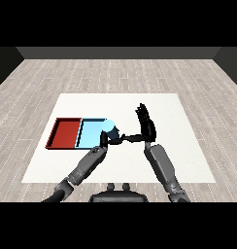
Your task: Pick the blue can and put it in the blue box
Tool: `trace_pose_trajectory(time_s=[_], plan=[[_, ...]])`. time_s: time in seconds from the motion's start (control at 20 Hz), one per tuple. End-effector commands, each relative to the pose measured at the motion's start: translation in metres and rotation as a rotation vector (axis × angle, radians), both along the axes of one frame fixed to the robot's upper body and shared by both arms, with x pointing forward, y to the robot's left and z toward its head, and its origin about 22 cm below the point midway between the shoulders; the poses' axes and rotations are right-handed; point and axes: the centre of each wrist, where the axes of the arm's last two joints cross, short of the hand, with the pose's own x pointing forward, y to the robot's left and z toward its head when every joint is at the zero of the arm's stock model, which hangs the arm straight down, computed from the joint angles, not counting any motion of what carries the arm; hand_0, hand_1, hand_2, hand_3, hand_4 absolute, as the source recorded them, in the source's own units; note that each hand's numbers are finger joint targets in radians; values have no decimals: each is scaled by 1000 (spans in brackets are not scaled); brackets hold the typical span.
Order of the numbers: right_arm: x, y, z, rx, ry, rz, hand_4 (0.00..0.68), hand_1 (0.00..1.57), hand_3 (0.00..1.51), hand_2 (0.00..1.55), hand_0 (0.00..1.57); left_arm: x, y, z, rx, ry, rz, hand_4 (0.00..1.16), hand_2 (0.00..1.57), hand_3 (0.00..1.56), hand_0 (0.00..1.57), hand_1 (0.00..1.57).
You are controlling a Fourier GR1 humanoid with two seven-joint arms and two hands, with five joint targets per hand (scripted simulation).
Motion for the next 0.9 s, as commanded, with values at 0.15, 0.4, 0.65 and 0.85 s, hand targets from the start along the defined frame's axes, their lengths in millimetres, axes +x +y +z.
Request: trace_pose_trajectory(time_s=[0.15, 0.4, 0.65, 0.85], plan=[[-26, -60, 8, 102, -80, -90, 0, 0, 0, 0, 0, 38, 53, 27, 24, -38, 117, 1153, 1571, 1475, 1571, 1571], [-37, -111, 8, 101, -82, -157, 0, 0, 0, 0, 0, 44, 76, 33, 128, -23, 157, 1127, 1565, 1473, 1571, 1571], [-9, -101, 2, 119, -47, -205, 0, 0, 0, 0, 0, 75, 136, 39, 144, 70, 243, 1115, 1571, 1488, 1571, 1571], [-12, -88, -21, 122, -9, -212, 0, 0, 0, 0, 0, 82, 154, 27, 232, 194, 294, 1102, 1571, 1492, 1571, 1571]])
